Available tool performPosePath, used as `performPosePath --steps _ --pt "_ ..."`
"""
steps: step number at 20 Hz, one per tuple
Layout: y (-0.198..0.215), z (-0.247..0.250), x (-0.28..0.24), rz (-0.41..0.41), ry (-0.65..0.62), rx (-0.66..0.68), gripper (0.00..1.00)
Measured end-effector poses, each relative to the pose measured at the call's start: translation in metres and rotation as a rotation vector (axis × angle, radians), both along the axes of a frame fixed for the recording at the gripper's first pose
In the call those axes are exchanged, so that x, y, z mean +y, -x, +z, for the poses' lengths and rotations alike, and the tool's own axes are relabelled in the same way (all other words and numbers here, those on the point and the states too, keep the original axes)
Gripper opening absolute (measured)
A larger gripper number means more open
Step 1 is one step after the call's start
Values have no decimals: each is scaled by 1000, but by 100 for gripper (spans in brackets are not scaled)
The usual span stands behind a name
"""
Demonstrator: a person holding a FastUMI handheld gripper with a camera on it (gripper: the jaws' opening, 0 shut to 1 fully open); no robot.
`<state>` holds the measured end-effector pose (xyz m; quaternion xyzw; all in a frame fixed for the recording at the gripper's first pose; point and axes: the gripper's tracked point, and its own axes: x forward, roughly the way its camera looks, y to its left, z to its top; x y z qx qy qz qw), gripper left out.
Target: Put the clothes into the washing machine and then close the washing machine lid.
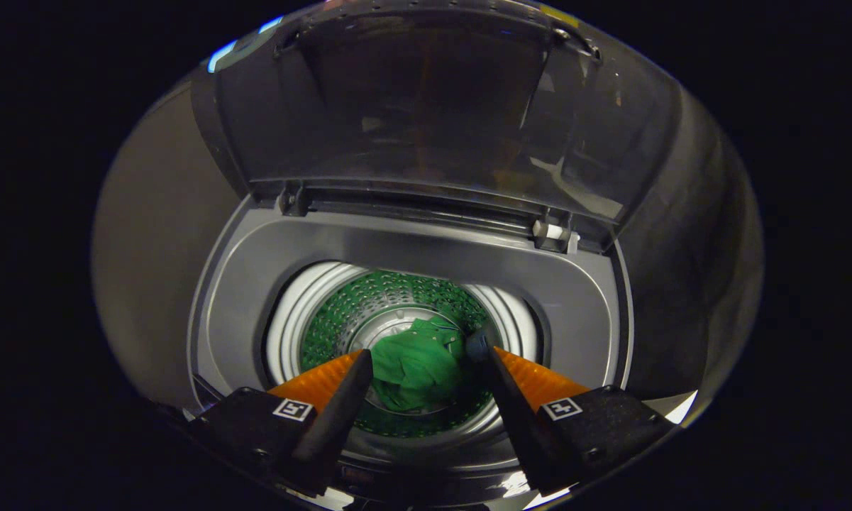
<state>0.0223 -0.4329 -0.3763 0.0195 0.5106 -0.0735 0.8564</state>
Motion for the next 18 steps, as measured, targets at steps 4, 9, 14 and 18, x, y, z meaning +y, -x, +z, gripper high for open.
performPosePath --steps 4,9,14,18 --pt "9 18 23 -48 -106 -54 100" --pt "-4 60 15 -56 -91 -182 99" --pt "-36 128 18 -25 -58 -377 99" --pt "-69 186 23 -24 -60 -521 99"
